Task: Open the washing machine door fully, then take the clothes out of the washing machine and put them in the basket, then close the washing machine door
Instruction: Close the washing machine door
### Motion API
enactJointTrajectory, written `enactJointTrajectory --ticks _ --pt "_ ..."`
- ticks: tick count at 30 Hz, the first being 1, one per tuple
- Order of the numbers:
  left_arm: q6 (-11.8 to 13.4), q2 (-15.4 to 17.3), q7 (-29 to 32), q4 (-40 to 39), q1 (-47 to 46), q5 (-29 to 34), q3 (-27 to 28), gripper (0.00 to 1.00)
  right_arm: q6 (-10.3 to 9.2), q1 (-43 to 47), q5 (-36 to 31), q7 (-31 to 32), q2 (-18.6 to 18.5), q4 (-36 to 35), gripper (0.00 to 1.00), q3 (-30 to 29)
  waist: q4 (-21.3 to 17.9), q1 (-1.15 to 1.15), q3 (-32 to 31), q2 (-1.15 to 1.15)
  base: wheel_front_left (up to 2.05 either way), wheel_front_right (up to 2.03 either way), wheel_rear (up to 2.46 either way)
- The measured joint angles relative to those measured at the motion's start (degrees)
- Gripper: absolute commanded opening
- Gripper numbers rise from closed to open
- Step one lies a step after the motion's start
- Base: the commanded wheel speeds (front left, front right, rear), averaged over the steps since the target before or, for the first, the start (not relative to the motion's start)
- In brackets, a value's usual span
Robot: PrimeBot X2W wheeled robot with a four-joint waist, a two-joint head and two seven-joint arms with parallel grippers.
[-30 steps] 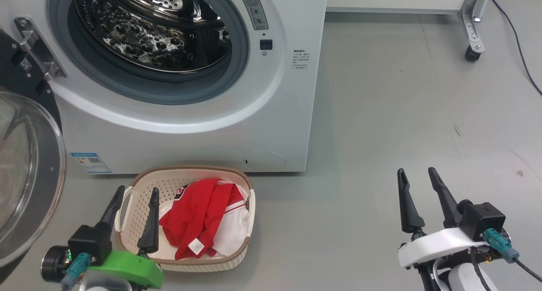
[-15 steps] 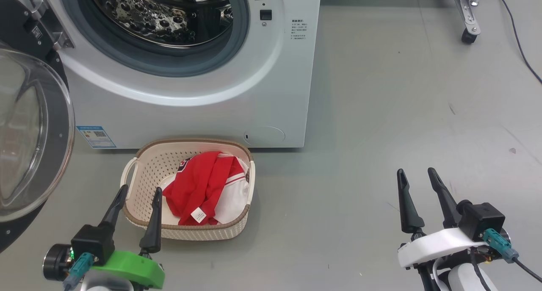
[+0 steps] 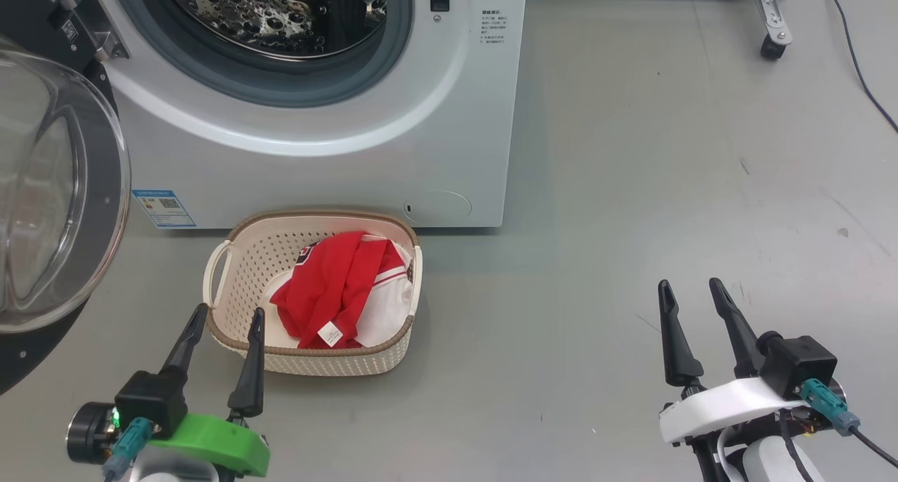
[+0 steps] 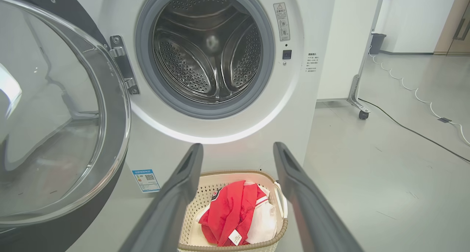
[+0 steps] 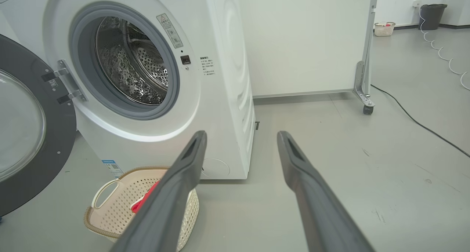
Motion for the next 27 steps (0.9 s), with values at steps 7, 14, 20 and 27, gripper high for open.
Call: enactJointTrajectory --ticks 7,14,20,27 --pt "0.0 -0.1 0.0 -0.3 0.0 0.6 0.1 1.00 0.14 0.0 0.0 0.0 0.0 0.1 1.00 0.0 -0.1 0.00 0.0 0.00 -0.13 0.13 0.00" --pt "0.0 -0.1 0.0 -0.4 0.0 0.8 0.2 1.00 0.15 0.0 0.0 0.0 0.0 0.1 1.00 -0.1 -0.1 0.00 0.0 0.00 0.00 0.00 0.00" --pt "0.0 -0.2 0.0 -0.5 0.0 0.8 0.3 1.00 0.15 0.0 0.0 0.0 0.0 0.1 1.00 -0.1 0.0 0.00 0.1 0.00 0.00 0.00 0.00" --pt "-0.4 -0.2 0.0 -0.6 0.0 1.3 0.3 1.00 0.15 0.0 0.0 0.0 0.1 0.2 1.00 -0.1 0.0 0.00 0.2 0.00 0.00 0.00 0.00"
